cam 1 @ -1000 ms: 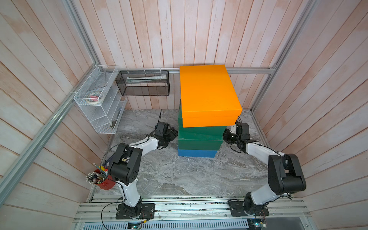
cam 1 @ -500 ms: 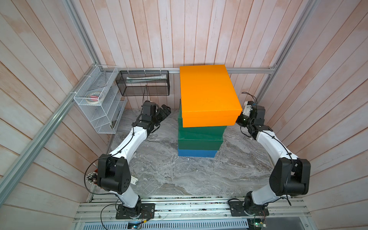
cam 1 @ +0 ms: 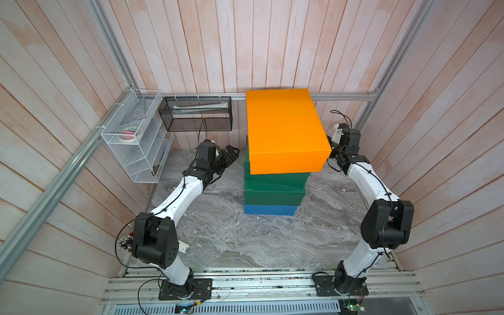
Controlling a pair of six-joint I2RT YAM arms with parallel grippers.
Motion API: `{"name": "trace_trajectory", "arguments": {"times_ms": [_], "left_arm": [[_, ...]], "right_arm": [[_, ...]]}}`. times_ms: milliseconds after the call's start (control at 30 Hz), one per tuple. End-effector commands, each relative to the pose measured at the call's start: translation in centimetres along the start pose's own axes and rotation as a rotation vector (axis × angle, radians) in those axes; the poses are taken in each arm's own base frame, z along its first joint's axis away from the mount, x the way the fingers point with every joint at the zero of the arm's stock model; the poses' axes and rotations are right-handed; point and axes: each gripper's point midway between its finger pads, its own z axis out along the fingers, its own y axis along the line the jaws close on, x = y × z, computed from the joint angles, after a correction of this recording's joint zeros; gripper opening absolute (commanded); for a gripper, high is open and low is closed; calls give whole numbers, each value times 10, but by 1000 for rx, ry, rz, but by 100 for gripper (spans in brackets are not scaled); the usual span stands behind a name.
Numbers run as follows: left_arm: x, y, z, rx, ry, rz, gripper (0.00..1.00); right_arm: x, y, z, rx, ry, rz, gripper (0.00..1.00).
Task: Stack the shoeboxes
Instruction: Adjust the shoeboxes in the shoebox.
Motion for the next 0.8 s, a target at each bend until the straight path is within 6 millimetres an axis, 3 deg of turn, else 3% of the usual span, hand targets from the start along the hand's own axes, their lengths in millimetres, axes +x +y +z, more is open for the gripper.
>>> {"name": "trace_trajectory", "arguments": {"times_ms": [0, 267, 533, 767], "left_arm": [[2, -21, -16, 75, 1, 3, 100], [22, -35, -25, 99, 30, 18, 100], [45, -47, -38, 115, 54, 22, 100], [54, -45, -47, 96, 50, 21, 100]], "right_arm": [[6, 11, 9, 6, 29, -24, 54], [17, 29, 16, -9, 43, -40, 54], [19, 35, 0, -23, 28, -39, 54], [39, 46, -16, -52, 44, -37, 54]]}}
